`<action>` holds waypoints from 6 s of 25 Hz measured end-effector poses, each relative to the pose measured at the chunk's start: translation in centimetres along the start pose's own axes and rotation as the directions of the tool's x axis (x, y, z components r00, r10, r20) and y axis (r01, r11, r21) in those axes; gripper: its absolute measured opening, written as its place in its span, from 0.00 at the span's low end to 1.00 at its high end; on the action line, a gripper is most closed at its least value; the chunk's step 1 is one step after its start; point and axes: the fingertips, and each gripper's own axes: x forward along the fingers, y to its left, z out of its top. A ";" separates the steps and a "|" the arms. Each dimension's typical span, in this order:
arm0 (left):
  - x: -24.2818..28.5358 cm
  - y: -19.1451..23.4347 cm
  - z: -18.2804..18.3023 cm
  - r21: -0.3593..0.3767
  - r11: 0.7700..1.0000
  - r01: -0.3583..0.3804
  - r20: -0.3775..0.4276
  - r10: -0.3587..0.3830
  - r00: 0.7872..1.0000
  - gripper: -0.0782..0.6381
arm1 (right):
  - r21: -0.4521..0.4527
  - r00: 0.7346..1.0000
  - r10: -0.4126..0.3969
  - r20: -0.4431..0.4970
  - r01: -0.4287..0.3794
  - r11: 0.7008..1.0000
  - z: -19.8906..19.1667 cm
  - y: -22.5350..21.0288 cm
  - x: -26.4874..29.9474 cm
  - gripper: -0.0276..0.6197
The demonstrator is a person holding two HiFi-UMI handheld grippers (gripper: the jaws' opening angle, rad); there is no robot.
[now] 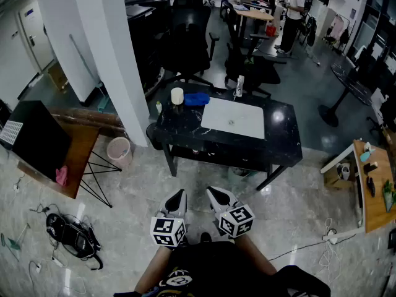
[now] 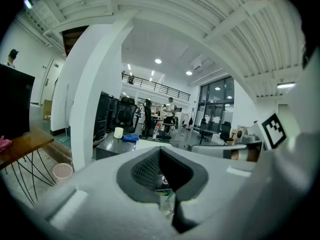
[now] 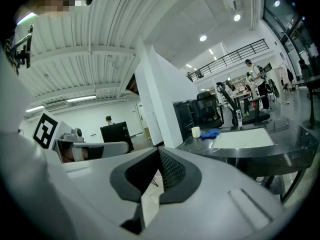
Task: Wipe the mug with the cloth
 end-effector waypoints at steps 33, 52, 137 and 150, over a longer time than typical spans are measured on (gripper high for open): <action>1.3 5.9 -1.6 -0.070 0.996 0.049 -0.056 -0.053 0.997 0.11 | 0.119 0.993 -0.115 -0.041 0.119 0.986 -2.9 -0.1 5.7 0.05; 23.4 13.0 5.5 -0.060 0.998 0.029 -0.038 -0.032 0.999 0.11 | 0.120 0.996 -0.029 -0.086 0.039 0.992 4.2 -16.4 21.1 0.05; 60.7 44.8 -1.0 -0.374 0.887 -0.272 -0.360 0.132 0.924 0.11 | -0.421 0.880 -0.106 -0.464 -0.113 0.900 5.3 -45.8 60.1 0.25; 60.5 43.6 -1.2 -0.358 0.901 -0.245 -0.363 0.107 0.925 0.11 | -0.483 0.828 0.039 -0.559 -0.364 0.796 1.1 -38.7 55.9 0.25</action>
